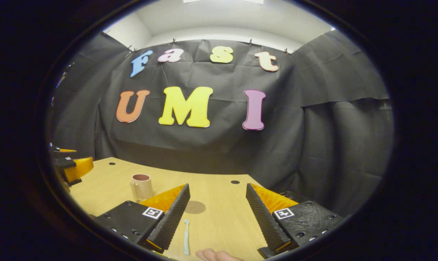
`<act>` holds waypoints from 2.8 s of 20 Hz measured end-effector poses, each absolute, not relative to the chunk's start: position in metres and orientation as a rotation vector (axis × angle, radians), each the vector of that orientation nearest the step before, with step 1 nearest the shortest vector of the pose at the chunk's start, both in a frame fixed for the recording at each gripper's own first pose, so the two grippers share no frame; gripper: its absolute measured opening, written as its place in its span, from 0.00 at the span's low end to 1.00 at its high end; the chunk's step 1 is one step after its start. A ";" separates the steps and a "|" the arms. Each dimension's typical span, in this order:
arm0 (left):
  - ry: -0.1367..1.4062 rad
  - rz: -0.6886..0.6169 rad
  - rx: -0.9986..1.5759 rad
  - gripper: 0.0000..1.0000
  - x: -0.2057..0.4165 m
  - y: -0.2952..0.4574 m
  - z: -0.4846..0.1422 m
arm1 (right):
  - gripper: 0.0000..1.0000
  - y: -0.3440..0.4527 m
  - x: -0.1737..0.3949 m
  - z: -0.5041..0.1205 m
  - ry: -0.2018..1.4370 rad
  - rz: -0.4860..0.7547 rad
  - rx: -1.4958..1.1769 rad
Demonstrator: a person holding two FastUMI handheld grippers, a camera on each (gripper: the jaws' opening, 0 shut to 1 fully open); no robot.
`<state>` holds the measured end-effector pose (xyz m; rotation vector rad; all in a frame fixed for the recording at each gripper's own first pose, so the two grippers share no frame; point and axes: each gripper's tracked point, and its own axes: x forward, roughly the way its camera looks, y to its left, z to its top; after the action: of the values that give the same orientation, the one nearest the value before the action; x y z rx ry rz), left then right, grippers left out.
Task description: Put the toothbrush and toothpaste on the desktop into the cup, then pick up the cup and place it on the coaster on the desktop.
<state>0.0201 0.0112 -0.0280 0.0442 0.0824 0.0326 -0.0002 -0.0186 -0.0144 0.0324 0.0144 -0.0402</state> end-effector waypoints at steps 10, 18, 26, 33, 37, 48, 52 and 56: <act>0.550 -0.050 -0.020 1.00 0.015 -0.033 -0.153 | 0.95 -0.010 0.005 -0.068 0.120 -0.003 0.001; 0.729 -0.069 0.037 0.99 -0.023 -0.045 -0.219 | 0.96 -0.006 0.012 -0.094 0.184 0.007 -0.007; 0.716 -0.073 0.046 0.92 -0.018 -0.044 -0.222 | 0.95 0.008 0.023 -0.121 0.270 0.030 -0.008; 0.653 -0.091 0.038 0.43 -0.011 -0.037 -0.223 | 0.95 0.014 0.030 -0.125 0.299 0.042 -0.041; 0.631 -0.106 0.036 0.41 -0.012 -0.037 -0.221 | 0.95 0.020 0.036 -0.129 0.315 0.046 -0.040; 0.399 -0.072 -0.026 0.40 -0.002 -0.030 -0.181 | 0.96 0.047 0.037 -0.203 0.590 0.086 -0.033; 0.346 -0.080 -0.010 0.40 -0.005 -0.032 -0.169 | 0.94 0.057 0.039 -0.221 0.653 0.099 -0.031; 0.286 -0.083 0.012 0.40 -0.004 -0.031 -0.156 | 0.92 0.065 0.042 -0.223 0.682 0.132 0.006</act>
<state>-0.0039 -0.0313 -0.1562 0.0115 0.2864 -0.0826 0.0424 0.0650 -0.2232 0.0056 0.6821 0.1325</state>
